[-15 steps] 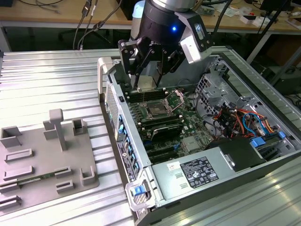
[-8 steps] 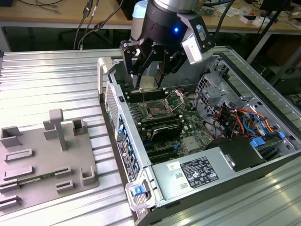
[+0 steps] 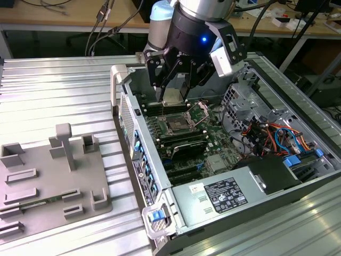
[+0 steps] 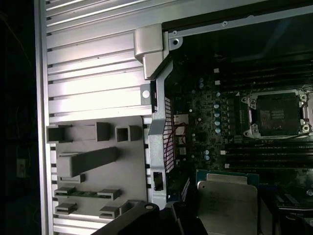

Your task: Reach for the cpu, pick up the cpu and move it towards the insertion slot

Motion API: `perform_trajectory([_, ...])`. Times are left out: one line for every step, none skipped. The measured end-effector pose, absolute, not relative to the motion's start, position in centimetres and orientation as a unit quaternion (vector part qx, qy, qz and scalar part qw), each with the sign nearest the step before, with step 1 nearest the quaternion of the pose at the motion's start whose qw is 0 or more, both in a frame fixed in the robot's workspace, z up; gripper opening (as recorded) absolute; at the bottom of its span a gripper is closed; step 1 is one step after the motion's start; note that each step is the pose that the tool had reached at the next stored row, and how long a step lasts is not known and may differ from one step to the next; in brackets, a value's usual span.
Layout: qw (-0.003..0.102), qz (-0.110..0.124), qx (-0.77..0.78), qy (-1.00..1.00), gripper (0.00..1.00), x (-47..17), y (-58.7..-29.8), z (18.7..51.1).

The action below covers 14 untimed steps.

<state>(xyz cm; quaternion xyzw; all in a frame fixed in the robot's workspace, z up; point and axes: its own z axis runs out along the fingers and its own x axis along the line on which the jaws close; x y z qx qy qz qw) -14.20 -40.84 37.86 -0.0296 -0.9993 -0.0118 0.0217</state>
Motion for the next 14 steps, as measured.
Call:
perform_trajectory([0.022,-0.012,-0.031,-0.999,0.55,-14.2,-40.84,37.85])
perform_trajectory([0.022,-0.012,-0.031,-0.999,0.55,-14.19,-40.84,37.85])
perform_trajectory([0.022,-0.012,-0.031,-0.999,0.55,-14.19,-40.84,37.85])
perform_trajectory([0.022,-0.012,-0.031,-0.999,0.55,-14.19,-40.84,37.85])
perform_trajectory([0.022,-0.012,-0.031,-0.999,0.55,-14.19,-40.84,37.85])
perform_trajectory([0.022,-0.012,-0.031,-0.999,0.55,-14.19,-40.84,37.83])
perform_trajectory([0.022,-0.012,-0.031,-0.999,0.55,-14.18,-40.84,37.82])
perform_trajectory([0.022,-0.012,-0.031,-0.999,0.55,-14.18,-40.84,37.79])
perform_trajectory([0.022,-0.012,-0.031,-0.999,0.55,-14.17,-40.84,37.76])
perform_trajectory([0.022,-0.012,-0.031,-0.999,0.55,-14.12,-40.84,37.73])
perform_trajectory([0.022,-0.012,-0.031,-0.999,0.55,-14.07,-40.85,37.71])
perform_trajectory([0.022,-0.012,-0.031,-0.999,0.55,-14.01,-40.85,37.69])
perform_trajectory([0.022,-0.012,-0.031,-0.999,0.55,-13.94,-40.84,37.68])
perform_trajectory([0.022,-0.012,-0.031,-0.999,0.55,-13.86,-40.84,37.66])
